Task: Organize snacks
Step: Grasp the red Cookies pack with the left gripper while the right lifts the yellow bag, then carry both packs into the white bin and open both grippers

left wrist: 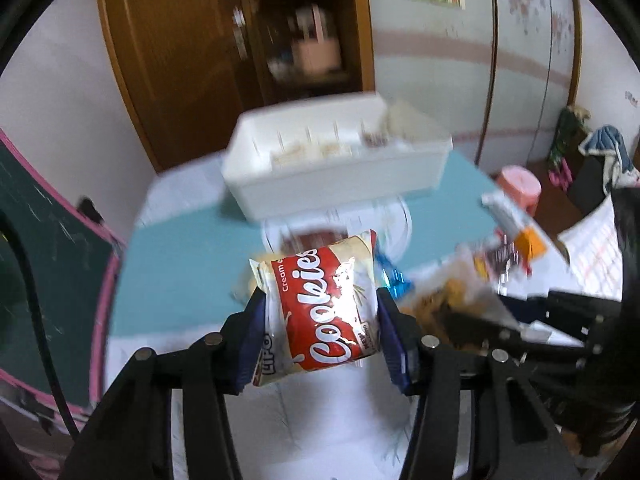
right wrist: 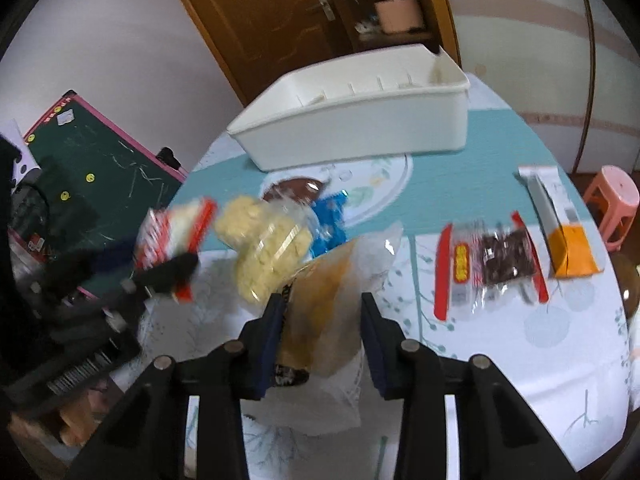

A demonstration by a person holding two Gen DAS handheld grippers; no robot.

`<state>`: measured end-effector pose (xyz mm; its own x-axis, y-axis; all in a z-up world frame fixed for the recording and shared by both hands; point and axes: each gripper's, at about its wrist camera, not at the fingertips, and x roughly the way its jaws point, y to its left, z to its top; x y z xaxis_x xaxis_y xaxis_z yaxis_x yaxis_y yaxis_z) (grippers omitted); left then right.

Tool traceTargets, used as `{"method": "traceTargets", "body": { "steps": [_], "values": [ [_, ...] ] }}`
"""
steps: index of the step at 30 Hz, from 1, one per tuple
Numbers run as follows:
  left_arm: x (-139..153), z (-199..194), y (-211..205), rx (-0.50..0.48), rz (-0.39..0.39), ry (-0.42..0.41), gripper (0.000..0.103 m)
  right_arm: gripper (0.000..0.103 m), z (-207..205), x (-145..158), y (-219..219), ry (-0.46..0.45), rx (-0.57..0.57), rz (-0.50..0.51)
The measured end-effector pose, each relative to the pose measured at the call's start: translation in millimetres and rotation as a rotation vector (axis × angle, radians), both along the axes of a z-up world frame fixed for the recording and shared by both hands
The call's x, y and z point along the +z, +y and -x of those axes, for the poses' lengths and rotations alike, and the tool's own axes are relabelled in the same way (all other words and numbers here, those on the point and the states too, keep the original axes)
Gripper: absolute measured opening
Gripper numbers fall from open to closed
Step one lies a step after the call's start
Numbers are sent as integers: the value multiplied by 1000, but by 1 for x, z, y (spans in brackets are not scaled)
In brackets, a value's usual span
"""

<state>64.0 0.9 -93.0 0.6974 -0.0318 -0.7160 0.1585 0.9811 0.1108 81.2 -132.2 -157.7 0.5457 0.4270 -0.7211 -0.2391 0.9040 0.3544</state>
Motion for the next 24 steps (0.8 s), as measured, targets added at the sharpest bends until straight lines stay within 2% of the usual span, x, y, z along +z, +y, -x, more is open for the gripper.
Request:
{"method": "traceTargets", "body": {
  "steps": [4,11,17,24],
  "values": [
    [31,-11,4,9,25,-73,51,36,2,24,-1,-79,-15,-11],
    [77,-28,13,28,37,-171,51,36,12,79,-8,-342,-101,65],
    [113,-62,18,23,67,-179,51,36,1,117,-20,-503,-164,59],
    [149,-107,10,13,40,-235,51,36,-30,149,-26,-611,-213,73]
  ]
}}
